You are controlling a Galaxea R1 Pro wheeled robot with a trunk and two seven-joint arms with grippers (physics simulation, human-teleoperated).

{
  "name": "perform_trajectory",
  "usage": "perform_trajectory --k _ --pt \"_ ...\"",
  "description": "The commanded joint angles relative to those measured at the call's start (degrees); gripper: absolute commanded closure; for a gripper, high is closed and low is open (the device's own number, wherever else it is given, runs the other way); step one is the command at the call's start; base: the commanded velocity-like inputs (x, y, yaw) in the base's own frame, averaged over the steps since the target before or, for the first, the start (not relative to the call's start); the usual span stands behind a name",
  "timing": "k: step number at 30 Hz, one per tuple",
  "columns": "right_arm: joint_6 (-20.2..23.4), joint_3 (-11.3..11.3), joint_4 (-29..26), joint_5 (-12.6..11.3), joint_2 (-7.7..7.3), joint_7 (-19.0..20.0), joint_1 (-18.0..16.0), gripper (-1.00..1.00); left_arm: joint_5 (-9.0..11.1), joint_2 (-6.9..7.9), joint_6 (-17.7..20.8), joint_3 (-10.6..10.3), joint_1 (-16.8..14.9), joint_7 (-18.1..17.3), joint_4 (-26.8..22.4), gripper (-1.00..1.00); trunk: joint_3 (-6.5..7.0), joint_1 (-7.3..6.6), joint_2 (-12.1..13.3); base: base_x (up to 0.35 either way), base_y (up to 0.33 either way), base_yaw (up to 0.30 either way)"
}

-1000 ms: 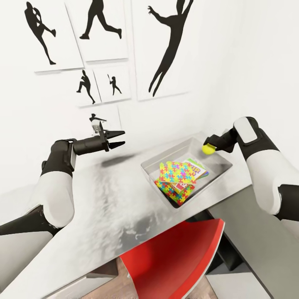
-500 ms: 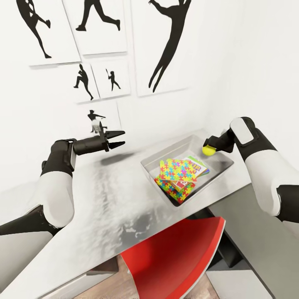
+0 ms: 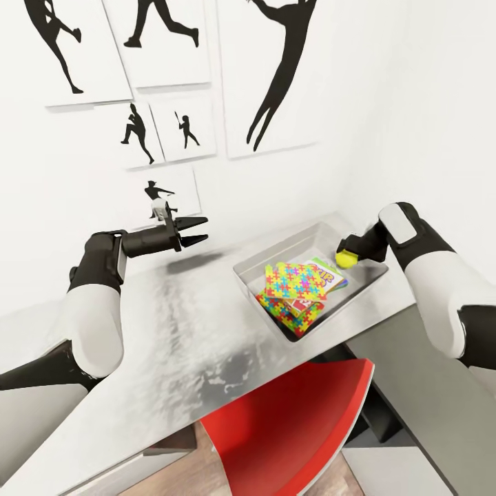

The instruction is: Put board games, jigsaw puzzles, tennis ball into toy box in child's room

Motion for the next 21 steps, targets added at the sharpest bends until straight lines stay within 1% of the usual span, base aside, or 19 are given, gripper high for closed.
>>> perform_trajectory --k 1,4,6,12,21 --pt "0.1 0.4 2.1 -0.8 -0.07 -0.7 -0.3 1.00 -0.6 -0.09 0.6 0.3 -0.1 -0.4 0.0 -1.00 -0.10 0.03 -0.1 0.000 0.000 0.000" --pt "0.1 0.4 6.9 -0.7 -0.06 -0.7 -1.0 1.00 -0.6 -0.10 0.6 0.3 -0.1 -0.4 0.0 -1.00 -0.10 0.03 -0.1 0.000 0.000 0.000" --pt "0.1 0.4 7.9 -0.7 -0.06 -0.7 -1.2 1.00 -0.6 -0.06 0.6 0.3 -0.1 -0.4 0.0 -1.00 -0.10 0.03 -0.1 0.000 0.000 0.000" --pt "0.1 1.3 9.0 -0.7 -0.06 -0.7 -1.5 1.00 -0.6 -0.02 0.6 0.3 -0.1 -0.4 0.0 -1.00 -0.10 0.03 -0.1 0.000 0.000 0.000" --pt "0.1 1.6 8.7 -0.5 -0.07 -0.8 -1.5 1.00 -0.6 -0.05 0.6 0.3 -0.1 -0.4 0.0 -1.00 -0.10 0.03 -0.1 0.000 0.000 0.000"
